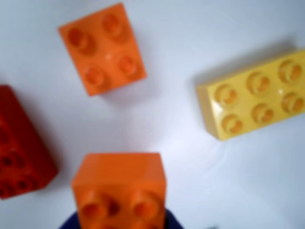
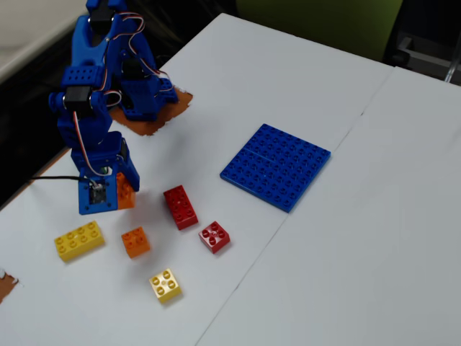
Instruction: Pick up the 2x4 orange block and go up the 8x8 blue block.
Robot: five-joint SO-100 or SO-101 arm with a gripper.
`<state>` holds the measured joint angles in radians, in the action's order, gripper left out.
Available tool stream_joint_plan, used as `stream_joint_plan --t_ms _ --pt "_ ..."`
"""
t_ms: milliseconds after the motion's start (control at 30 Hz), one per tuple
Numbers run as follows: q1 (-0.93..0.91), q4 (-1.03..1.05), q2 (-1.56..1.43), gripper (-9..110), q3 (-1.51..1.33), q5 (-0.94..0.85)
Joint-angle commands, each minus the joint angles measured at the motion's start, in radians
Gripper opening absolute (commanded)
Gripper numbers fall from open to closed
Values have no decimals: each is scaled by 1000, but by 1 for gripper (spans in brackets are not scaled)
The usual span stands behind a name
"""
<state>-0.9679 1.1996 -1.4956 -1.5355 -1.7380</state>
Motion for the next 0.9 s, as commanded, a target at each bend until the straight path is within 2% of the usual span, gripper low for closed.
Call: stream_joint_plan --t_ms 0,333,867 --pt "58 25 -156 0 26 8" --pt "268 -26 -354 0 29 44" --pt "581 69 -356 0 115 -117"
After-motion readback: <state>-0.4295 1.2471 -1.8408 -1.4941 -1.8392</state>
